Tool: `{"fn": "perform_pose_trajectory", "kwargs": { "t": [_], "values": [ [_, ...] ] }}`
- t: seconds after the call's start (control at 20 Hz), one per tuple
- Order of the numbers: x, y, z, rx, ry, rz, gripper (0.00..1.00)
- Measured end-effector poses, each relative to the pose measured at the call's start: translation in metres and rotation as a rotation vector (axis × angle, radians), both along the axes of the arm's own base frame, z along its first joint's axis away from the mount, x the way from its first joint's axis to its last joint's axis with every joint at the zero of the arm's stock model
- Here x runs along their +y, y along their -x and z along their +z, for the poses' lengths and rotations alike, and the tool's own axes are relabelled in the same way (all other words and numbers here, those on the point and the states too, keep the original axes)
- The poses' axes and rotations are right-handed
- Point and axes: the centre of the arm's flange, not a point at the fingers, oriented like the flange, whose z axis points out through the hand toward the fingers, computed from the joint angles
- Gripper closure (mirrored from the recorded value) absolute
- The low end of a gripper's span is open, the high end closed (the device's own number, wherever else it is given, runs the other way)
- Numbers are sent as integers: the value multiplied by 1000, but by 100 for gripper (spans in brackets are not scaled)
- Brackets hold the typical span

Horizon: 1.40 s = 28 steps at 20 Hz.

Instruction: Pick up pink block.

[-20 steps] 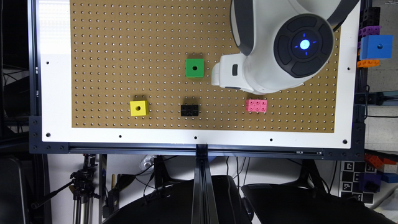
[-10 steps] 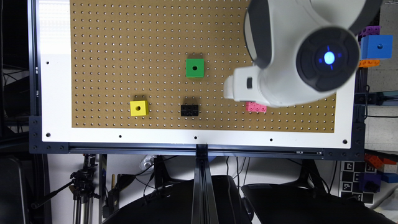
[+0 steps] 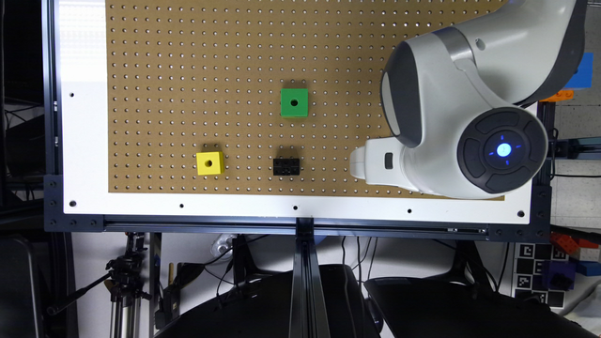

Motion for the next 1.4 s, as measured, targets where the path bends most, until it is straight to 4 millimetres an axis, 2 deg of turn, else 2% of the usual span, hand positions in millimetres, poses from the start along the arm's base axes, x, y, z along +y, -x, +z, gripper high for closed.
{"fn": "perform_pose_trajectory", "kwargs": {
  "t": [0.25,0.5,0.75,1.0,1.4],
  "values": [
    [0,2,-17,19,3,0,0],
    [0,2,-24,25,4,0,0],
    [0,2,-49,27,0,-2,0],
    [17,5,-48,25,-6,1,0],
    [19,6,-52,30,-5,1,0]
  ]
}}
